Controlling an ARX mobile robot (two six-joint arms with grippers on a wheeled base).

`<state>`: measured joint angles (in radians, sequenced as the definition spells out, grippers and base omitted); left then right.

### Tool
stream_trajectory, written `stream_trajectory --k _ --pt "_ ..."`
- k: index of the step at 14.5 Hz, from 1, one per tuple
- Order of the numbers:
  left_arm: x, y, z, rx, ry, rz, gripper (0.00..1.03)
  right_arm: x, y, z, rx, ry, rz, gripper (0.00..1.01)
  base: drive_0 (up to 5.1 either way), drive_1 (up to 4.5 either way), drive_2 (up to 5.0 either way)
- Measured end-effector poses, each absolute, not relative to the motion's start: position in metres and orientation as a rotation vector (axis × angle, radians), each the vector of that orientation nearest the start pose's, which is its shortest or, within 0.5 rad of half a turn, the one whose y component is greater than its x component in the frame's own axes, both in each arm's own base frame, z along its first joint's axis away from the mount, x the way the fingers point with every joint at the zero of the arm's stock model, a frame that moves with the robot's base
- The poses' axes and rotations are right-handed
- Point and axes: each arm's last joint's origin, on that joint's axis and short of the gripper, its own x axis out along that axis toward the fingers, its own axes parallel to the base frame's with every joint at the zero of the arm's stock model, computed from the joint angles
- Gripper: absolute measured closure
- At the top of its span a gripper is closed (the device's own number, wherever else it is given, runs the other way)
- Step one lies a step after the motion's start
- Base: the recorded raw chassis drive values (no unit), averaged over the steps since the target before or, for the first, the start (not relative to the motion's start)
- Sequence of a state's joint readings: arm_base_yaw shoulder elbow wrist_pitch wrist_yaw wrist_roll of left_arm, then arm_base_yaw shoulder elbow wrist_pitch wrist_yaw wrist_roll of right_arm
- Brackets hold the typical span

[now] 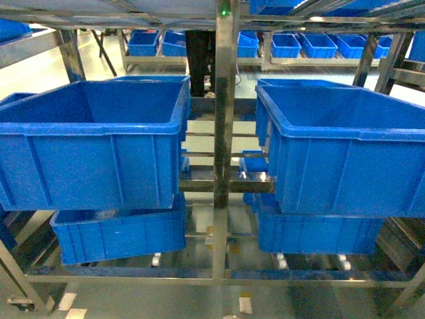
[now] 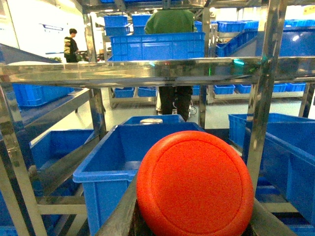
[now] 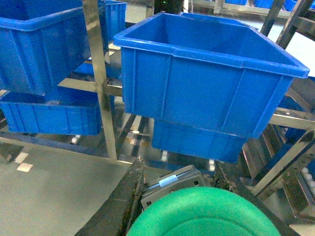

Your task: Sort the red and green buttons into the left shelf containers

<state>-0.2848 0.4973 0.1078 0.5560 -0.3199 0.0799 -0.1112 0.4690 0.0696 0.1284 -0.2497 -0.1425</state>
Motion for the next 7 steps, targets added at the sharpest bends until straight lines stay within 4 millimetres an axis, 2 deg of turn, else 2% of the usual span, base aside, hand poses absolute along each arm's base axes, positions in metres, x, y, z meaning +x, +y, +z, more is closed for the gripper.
stream_trajectory --k 7 --pt "0.1284 -0.028 0.2079 0.029 -0.16 0.042 0.78 0.1259 -0.0069 0.1575 -0.094 0.253 0.154 0.67 -0.1 4.19 -4.4"
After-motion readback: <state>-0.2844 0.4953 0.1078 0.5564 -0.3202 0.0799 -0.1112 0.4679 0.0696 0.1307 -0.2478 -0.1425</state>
